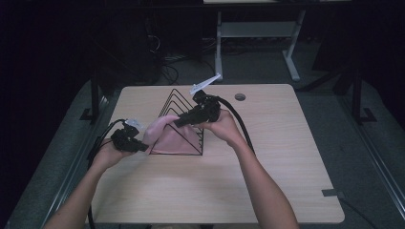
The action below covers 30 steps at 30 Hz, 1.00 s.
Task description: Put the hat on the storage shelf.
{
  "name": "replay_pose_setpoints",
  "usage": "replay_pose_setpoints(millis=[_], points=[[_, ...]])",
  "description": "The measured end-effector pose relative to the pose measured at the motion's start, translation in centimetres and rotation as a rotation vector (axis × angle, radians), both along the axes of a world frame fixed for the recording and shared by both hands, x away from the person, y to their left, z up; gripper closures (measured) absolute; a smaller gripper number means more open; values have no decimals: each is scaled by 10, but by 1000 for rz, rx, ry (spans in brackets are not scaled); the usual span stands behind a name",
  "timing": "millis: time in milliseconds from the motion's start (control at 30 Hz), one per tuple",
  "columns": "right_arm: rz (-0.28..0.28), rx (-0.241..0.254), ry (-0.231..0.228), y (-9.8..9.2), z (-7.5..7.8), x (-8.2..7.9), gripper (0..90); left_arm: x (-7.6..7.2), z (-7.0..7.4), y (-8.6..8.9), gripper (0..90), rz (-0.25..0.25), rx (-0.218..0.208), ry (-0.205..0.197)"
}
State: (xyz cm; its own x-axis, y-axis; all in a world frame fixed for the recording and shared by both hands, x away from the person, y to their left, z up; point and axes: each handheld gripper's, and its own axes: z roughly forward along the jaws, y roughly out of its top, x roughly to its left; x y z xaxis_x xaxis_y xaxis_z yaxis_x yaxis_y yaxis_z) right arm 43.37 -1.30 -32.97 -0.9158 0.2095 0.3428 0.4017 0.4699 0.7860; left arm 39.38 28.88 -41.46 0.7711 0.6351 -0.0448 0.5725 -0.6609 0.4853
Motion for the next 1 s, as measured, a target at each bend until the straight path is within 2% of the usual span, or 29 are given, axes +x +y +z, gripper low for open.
replay_pose_setpoints(millis=[67,100,167,300,367,500,600,667,733,1000], points=[[4,0,-4,-1,0,0,686,0,1,0,794,-3,2,1],[8,2,-3,-2,1,-1,655,0,1,0,777,6,-10,-2],[5,10,0,-5,4,-2,622,0,2,1,755,2,-1,-4],[-8,26,-9,-10,6,-3,606,-1,3,1,752,-7,3,-7],[-11,11,-11,-12,7,-4,572,-1,4,0,741,-9,1,-7],[-11,14,-9,-14,9,-5,556,-3,6,1,713,-13,-3,-13],[-36,7,-27,-20,10,-6,492,-8,9,2,658,-8,-11,-19],[-47,10,-20,-25,10,-7,480,-10,10,4,626,-4,-16,-27],[-68,4,-21,-33,9,-8,444,-15,12,8,615,4,-27,-33],[-112,4,-36,-54,10,-13,395,-22,15,16,581,19,-31,-48]])
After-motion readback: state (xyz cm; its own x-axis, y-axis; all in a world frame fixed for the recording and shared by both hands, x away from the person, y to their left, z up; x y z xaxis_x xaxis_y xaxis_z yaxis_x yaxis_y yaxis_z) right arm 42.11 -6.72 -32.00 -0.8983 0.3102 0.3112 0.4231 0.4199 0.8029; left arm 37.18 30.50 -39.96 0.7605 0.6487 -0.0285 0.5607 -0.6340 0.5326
